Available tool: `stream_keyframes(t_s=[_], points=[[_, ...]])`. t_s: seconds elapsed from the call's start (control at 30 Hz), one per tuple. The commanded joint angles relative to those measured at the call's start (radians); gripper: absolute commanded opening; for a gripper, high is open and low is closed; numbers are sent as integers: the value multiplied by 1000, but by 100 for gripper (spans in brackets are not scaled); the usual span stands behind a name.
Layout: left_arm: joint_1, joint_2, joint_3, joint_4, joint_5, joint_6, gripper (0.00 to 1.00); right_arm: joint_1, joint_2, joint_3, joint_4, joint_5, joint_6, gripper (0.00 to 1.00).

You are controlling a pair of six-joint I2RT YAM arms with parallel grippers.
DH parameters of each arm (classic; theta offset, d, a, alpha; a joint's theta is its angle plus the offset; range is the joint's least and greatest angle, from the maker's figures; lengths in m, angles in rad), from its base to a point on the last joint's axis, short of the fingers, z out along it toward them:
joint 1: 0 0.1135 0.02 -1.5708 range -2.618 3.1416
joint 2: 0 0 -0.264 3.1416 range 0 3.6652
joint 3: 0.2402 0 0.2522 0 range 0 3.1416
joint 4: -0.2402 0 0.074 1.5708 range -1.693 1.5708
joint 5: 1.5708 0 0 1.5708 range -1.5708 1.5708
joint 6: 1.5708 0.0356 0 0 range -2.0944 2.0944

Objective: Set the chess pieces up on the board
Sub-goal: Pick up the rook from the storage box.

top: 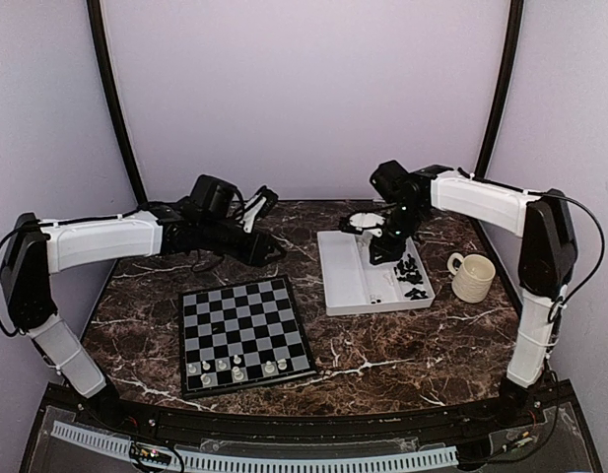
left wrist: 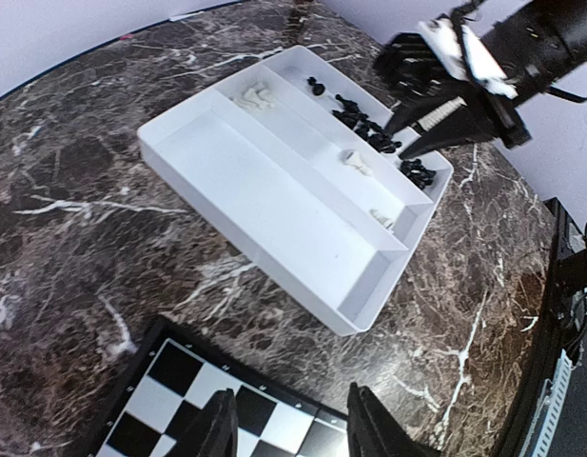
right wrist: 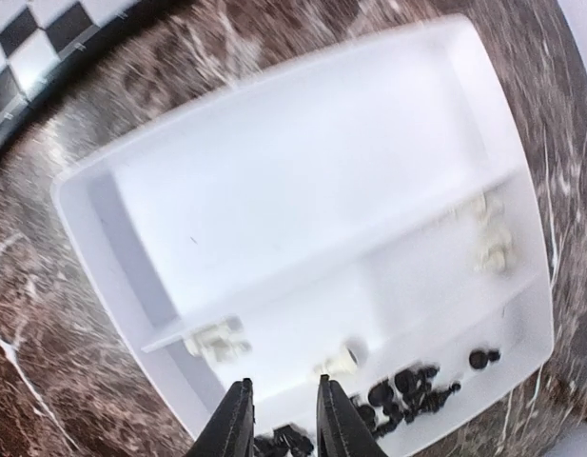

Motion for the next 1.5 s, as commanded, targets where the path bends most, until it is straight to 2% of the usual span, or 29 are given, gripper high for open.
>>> stream_keyframes(t_s=[0.0, 0.2, 0.37, 0.67, 0.77, 0.93, 1.23, 1.37, 1.47], points=[[-30, 60, 81, 69, 79, -53, 41, -81, -2, -50, 21, 17, -8, 25], [-43, 144, 200, 2, 98, -33, 42, -102, 51, -100, 18, -63, -96, 33], [-44, 149, 211, -13, 83, -36, 42, -75, 120, -77, -10, -124, -89, 33], [-44, 130, 191, -26, 59, -43, 42, -16, 164, -156, 63, -105, -14, 41], [-45, 131, 190, -30, 58, -41, 42, -15, 170, -184, 93, -43, 3, 42], [-45, 128, 184, -21, 59, -46, 42, -44, 137, -169, 127, 23, 40, 38], [-44, 126, 159, 7, 62, -67, 42, -100, 140, -68, 108, -57, 72, 19], [-44, 124, 157, 5, 60, -71, 42, -101, 146, -56, 99, -75, 79, 18], [-45, 118, 152, 4, 60, -73, 42, -100, 134, -47, 79, -88, 72, 21]])
